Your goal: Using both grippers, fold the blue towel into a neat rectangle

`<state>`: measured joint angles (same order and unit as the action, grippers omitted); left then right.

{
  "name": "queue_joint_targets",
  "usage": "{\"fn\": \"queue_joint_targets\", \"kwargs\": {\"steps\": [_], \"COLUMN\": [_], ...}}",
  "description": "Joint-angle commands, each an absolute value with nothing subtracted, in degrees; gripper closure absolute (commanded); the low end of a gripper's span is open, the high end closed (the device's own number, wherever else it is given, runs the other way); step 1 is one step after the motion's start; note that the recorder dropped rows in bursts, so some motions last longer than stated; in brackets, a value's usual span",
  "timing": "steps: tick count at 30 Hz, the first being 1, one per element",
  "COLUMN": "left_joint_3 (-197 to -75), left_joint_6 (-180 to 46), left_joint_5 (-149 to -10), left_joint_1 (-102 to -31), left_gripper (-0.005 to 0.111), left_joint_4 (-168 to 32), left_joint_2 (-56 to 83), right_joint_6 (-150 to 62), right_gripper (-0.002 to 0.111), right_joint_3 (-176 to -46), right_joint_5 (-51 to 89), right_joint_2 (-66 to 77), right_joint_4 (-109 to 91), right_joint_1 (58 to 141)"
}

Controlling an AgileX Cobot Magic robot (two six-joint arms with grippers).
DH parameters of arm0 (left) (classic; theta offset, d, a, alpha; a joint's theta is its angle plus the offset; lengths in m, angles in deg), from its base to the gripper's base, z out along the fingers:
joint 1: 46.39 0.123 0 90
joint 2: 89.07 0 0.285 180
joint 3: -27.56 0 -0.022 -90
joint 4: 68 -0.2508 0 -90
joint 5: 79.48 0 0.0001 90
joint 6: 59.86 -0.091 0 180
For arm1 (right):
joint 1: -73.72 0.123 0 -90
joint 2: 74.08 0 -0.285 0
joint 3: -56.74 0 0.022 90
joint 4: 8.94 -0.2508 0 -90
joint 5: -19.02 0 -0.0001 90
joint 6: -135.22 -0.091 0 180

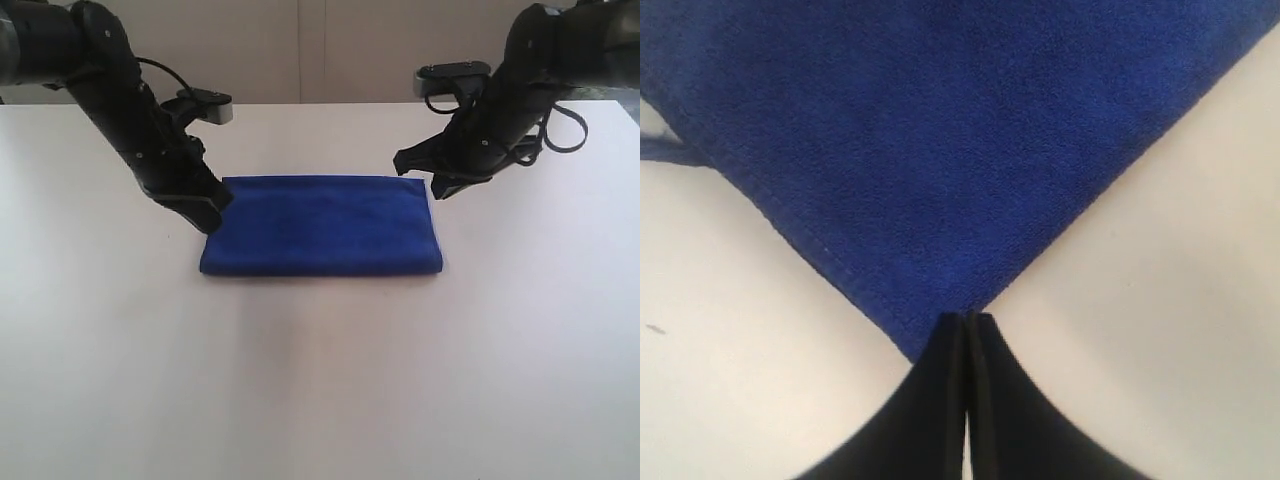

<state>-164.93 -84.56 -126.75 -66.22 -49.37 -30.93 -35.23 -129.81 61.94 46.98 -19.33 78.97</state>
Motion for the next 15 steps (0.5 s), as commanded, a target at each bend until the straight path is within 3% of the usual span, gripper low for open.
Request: {"fn": "queue_joint_targets", "kwargs": {"steps": [1,15], "left_joint_3": [-159.8,-149.6], "left_joint_6": [-82.0,-81.7], "left_joint_5": [-123.1,-110.1], "left_joint_1": [-65.3,-65.2], "left_gripper": [0.107,0.107], "left_joint_4": [-48.7,-47.8], "left_joint_2": [-29.5,-29.5], "right_joint_6": [-34.8,-37.5], "right_gripper": [0.108,0.108], "right_joint_3": [-124.9,-117.2], "right_joint_5": [59.1,52.2], "right_joint_2": [44.4,46.7], "right_joint_4": [-19.2,-19.2], "right_joint_1": [78.9,78.9]}}
